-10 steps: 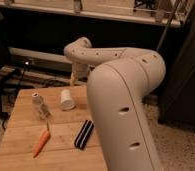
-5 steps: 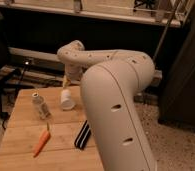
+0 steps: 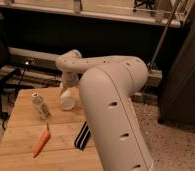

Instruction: Place the ceramic cup in the ceramic bowl

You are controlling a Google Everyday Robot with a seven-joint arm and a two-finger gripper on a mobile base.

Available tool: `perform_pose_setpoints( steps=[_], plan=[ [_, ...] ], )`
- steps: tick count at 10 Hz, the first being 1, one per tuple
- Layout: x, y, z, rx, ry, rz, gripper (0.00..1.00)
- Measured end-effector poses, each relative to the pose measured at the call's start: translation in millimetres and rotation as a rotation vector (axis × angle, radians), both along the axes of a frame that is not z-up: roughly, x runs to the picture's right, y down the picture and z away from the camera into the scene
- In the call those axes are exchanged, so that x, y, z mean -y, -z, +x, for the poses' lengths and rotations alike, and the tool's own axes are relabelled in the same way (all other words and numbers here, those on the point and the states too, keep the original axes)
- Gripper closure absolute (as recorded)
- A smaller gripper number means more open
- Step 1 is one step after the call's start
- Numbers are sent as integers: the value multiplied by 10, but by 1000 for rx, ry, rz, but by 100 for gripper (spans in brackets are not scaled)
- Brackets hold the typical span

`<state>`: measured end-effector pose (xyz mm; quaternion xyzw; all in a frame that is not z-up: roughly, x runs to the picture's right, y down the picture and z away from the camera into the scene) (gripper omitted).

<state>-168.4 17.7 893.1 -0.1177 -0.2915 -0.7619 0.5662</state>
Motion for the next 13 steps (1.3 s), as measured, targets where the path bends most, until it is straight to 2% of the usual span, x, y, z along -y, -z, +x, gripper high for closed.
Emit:
perform_pose_setpoints(
  steps=[5,7,10,13],
  plan=[
    [-272,-299,-188,40,-2,-67,22],
    [-339,-359,-222,52,11,-91,39],
    [-369,-443,-173,34,49,-114,72],
    [-318,-508,-33,-8,91,-108,97]
  ],
)
